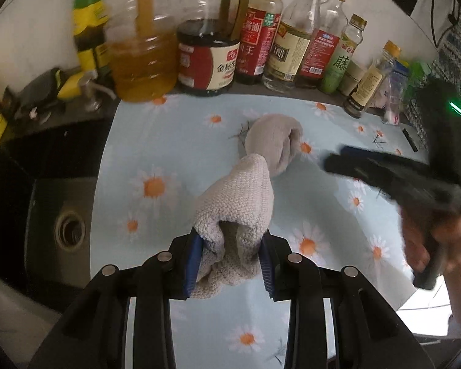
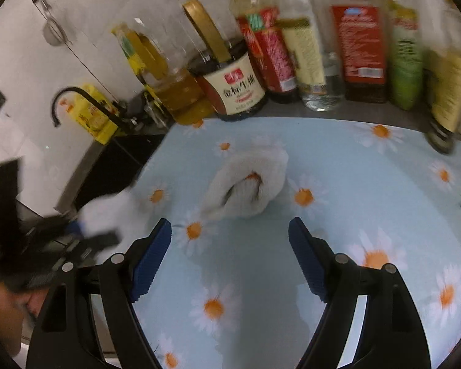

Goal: Collect trash
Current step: 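Grasp the white towel with the right tool while left holds the knit towel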

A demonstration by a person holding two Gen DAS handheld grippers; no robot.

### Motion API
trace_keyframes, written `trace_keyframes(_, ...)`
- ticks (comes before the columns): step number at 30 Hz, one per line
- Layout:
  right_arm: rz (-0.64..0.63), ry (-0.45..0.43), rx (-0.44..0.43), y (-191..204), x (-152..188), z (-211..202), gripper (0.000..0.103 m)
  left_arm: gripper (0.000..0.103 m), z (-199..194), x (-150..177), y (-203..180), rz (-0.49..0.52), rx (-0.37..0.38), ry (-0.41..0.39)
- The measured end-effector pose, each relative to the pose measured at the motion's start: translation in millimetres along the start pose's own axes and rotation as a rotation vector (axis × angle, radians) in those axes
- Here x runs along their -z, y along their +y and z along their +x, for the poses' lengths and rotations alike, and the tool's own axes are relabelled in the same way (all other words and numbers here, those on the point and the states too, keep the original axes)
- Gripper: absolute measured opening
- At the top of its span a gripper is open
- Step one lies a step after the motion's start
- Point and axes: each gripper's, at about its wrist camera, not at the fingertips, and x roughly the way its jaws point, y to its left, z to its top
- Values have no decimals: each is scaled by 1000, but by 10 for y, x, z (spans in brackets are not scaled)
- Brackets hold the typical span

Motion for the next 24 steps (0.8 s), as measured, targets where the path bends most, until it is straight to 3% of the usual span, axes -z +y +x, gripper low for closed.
trace_keyframes(5,10,84,14,-158,-202,420,78,32,-51,168,-25,-67,-7,5)
trace_keyframes(13,6,107,-21,-246,-386,690,76,32,0,301,-82,-153,-14,25)
trace_keyframes(17,-30,119,-2,-206,-426,739,50,32,-11,371,-92,-187,-20,21)
trace_keyframes(20,-51,113,5,-180,-416,709,39,32,-38,422,-83,-203,-29,19)
trace_keyframes(24,-59,96,6,-146,-400,614,33,32,-100,442,-57,-211,-39,8)
